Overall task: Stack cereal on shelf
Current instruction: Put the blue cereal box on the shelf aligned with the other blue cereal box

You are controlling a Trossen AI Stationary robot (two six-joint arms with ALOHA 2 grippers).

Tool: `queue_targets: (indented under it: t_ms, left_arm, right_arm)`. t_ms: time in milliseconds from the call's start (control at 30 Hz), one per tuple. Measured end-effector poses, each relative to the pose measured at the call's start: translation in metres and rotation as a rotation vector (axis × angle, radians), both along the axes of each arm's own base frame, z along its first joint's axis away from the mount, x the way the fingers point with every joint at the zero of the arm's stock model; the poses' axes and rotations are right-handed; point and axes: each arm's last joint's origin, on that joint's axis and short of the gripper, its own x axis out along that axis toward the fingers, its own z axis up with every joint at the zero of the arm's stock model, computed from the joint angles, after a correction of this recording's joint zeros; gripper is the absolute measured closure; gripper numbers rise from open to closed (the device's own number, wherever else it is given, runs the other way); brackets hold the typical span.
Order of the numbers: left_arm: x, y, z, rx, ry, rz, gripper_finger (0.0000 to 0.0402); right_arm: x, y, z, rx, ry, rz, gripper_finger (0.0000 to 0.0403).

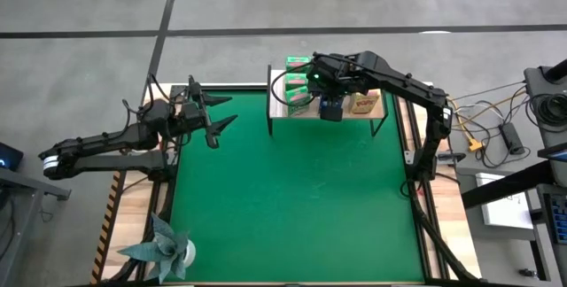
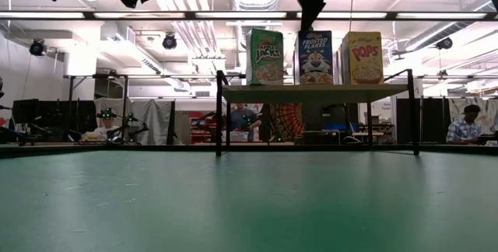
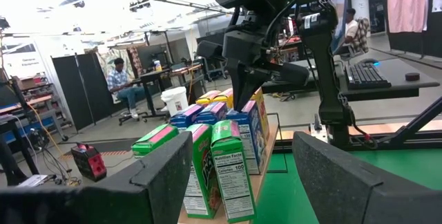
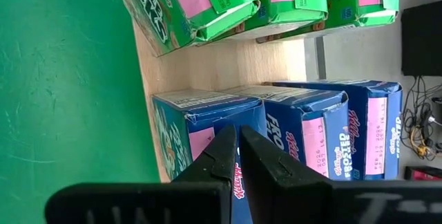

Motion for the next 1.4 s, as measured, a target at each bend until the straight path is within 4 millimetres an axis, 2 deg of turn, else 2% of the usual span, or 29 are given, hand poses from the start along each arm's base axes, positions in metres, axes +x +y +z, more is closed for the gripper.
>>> queue_targets:
  t_ms: [1400]
  left_arm:
    - [0.0000,0.0000,0.0000,0.000,0.000,0.000,0.0168]
  right_arm:
    - [-0.0015,-0.0002,-0.0011,-0.010,0.017,-0.030,0.0390]
